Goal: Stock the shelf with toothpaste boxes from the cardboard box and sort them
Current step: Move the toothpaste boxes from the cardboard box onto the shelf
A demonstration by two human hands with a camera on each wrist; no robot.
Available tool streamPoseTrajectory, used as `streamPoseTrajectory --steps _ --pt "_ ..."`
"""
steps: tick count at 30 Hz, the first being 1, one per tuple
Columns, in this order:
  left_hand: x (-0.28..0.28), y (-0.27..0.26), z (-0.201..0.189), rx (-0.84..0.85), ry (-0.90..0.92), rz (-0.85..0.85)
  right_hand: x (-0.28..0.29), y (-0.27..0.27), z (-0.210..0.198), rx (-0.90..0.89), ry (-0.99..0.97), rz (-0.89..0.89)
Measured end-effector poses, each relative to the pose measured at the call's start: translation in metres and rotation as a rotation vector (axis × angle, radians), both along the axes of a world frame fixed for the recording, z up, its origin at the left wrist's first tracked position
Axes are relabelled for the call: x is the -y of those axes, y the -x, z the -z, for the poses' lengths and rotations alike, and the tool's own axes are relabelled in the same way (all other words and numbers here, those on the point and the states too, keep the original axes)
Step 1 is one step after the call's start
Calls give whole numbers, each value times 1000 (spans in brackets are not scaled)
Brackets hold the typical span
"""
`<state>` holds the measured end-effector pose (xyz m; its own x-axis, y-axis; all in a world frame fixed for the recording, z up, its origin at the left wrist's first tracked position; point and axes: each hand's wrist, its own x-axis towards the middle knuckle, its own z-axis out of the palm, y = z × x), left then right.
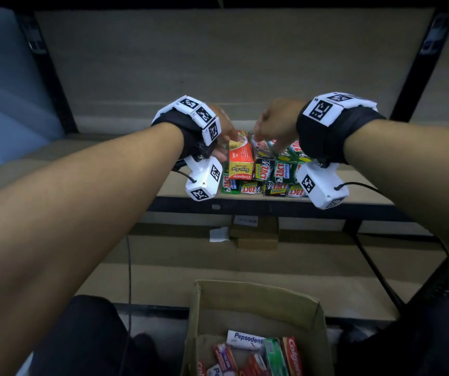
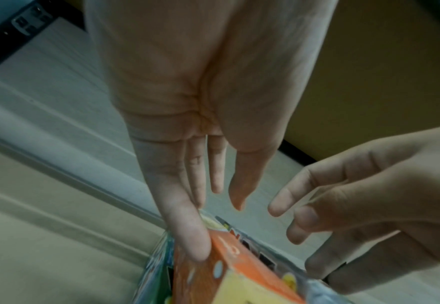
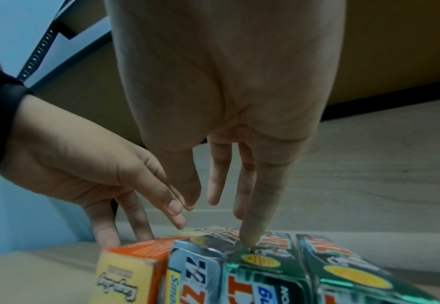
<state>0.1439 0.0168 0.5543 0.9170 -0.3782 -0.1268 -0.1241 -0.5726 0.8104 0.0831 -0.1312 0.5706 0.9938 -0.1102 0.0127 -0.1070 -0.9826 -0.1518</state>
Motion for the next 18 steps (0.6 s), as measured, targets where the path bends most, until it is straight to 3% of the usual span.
streamPoseTrajectory --steps 8,12,18 --pt "-11 53 -4 37 36 5 -4 51 -7 83 -185 29" --pt "-17 70 5 47 41 54 -4 74 2 41 -353 54" --pt "-16 86 29 14 52 120 1 92 29 -69 -402 21"
